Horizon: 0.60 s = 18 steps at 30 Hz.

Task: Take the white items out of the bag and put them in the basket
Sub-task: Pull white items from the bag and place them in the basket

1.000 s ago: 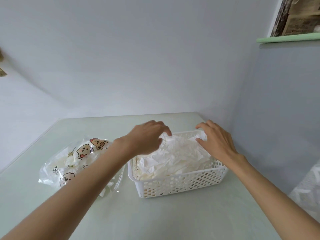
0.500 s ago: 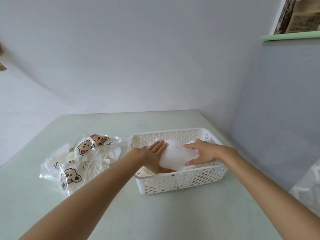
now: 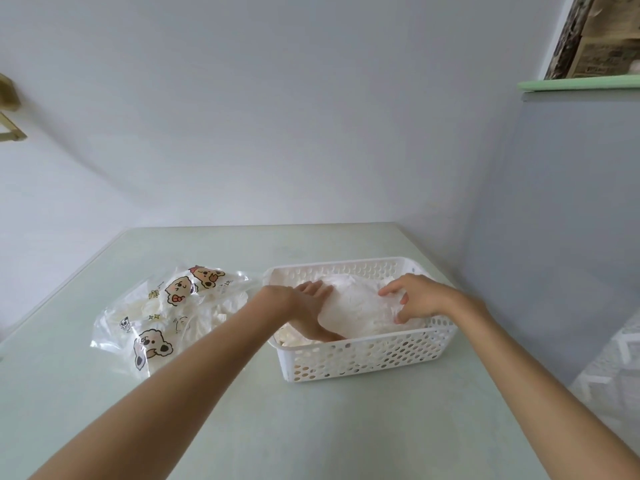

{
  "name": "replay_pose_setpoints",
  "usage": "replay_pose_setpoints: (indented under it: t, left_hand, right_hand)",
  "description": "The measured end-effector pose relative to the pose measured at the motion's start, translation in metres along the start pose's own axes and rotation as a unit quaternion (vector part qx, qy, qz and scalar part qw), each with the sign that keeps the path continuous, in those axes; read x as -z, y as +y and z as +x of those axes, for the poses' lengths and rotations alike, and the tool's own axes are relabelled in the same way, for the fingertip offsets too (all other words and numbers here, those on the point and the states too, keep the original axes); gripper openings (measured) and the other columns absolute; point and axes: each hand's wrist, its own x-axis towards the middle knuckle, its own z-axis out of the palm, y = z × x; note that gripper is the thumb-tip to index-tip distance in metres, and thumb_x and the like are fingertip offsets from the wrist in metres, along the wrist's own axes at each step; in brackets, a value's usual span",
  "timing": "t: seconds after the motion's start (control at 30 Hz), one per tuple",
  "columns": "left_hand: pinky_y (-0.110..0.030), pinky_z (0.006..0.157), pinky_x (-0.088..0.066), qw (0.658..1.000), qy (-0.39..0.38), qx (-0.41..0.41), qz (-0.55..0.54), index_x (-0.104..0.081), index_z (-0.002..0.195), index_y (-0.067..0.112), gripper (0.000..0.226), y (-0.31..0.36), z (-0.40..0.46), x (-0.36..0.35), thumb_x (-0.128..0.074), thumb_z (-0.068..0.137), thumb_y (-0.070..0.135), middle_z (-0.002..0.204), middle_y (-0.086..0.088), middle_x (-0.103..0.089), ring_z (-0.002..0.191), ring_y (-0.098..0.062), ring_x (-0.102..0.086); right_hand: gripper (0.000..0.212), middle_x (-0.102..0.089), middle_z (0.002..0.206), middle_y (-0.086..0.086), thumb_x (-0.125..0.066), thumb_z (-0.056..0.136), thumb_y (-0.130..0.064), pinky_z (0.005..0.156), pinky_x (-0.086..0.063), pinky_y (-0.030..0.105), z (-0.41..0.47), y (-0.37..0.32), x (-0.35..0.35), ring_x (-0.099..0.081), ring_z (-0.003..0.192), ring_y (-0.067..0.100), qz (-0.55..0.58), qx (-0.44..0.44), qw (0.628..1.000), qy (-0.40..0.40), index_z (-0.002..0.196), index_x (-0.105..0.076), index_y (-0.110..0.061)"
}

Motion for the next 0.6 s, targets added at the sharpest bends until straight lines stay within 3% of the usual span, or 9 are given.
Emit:
replay_pose_setpoints:
  t: [0.07, 0.17, 0.27, 0.37, 0.47, 0.53, 0.6]
  left_hand:
    - [-0.044, 0.121, -0.001, 0.998, 0.043, -0.021, -0.03, 0.014, 0.152, 0.021, 0.108, 0.0, -0.005, -0.002, -0.046, 0.081, 0.075, 0.161, 0.003, 0.015, 0.148, -0.016, 0.012]
    - [-0.038, 0.119, -0.004, 0.981, 0.15, -0.06, -0.105, 0.001, 0.154, 0.021, 0.094, -0.009, -0.033, 0.006, -0.046, 0.086, 0.066, 0.162, 0.004, 0.005, 0.149, -0.016, 0.001]
    - [-0.022, 0.113, -0.015, 0.947, 0.249, -0.089, -0.184, -0.025, 0.151, 0.028, 0.065, -0.032, -0.076, 0.009, -0.049, 0.094, 0.048, 0.158, 0.011, -0.019, 0.144, -0.006, -0.02]
    - [-0.014, 0.102, -0.028, 0.915, 0.301, -0.087, -0.255, -0.041, 0.138, 0.04, 0.048, -0.065, -0.117, -0.003, -0.057, 0.093, 0.036, 0.143, 0.023, -0.04, 0.128, 0.005, -0.037]
    - [-0.026, 0.103, -0.035, 0.933, 0.274, 0.013, -0.234, -0.041, 0.139, 0.035, 0.054, -0.096, -0.131, -0.019, -0.064, 0.089, 0.037, 0.141, 0.016, -0.044, 0.128, -0.006, -0.041]
    - [-0.034, 0.106, -0.035, 0.947, 0.216, 0.093, -0.218, -0.042, 0.139, 0.03, 0.057, -0.114, -0.128, -0.029, -0.064, 0.088, 0.041, 0.14, 0.01, -0.046, 0.129, -0.013, -0.043]
    - [-0.03, 0.101, -0.037, 0.947, 0.188, 0.139, -0.22, -0.05, 0.131, 0.031, 0.044, -0.128, -0.123, -0.04, -0.06, 0.09, 0.042, 0.135, 0.011, -0.051, 0.124, -0.012, -0.048]
  right_hand:
    - [0.06, -0.049, 0.137, 0.0, -0.073, 0.08, -0.008, 0.089, -0.04, 0.026, -0.003, 0.003, -0.004, -0.051, 0.117, 0.018, 0.043, -0.002, 0.999, 0.021, 0.133, -0.053, -0.028]
    - [0.041, -0.056, 0.13, -0.003, -0.07, 0.082, -0.009, 0.083, -0.042, 0.025, -0.012, 0.002, -0.002, -0.054, 0.099, 0.012, 0.109, 0.028, 0.983, 0.143, 0.115, -0.064, -0.032]
    - [0.023, -0.063, 0.121, -0.006, -0.066, 0.087, -0.015, 0.078, -0.041, 0.026, -0.022, -0.008, -0.004, -0.053, 0.092, 0.01, 0.144, 0.039, 0.951, 0.271, 0.098, -0.067, -0.035]
    - [0.019, -0.067, 0.104, -0.012, -0.063, 0.089, -0.015, 0.074, -0.044, 0.026, -0.034, -0.042, -0.01, -0.059, 0.088, 0.01, 0.191, 0.078, 0.926, 0.316, 0.094, -0.068, -0.033]
    - [0.017, -0.066, 0.089, -0.022, -0.063, 0.089, -0.017, 0.069, -0.044, 0.014, -0.047, -0.094, -0.021, -0.06, 0.084, 0.0, 0.218, 0.14, 0.92, 0.294, 0.09, -0.069, -0.033]
    - [0.015, -0.067, 0.086, -0.022, -0.063, 0.089, -0.02, 0.07, -0.045, 0.017, -0.052, -0.129, -0.036, -0.06, 0.084, 0.0, 0.214, 0.174, 0.922, 0.272, 0.089, -0.07, -0.033]
    - [0.014, -0.067, 0.085, -0.022, -0.062, 0.088, -0.023, 0.072, -0.046, 0.02, -0.057, -0.161, -0.053, -0.059, 0.086, 0.001, 0.186, 0.201, 0.93, 0.244, 0.091, -0.07, -0.033]
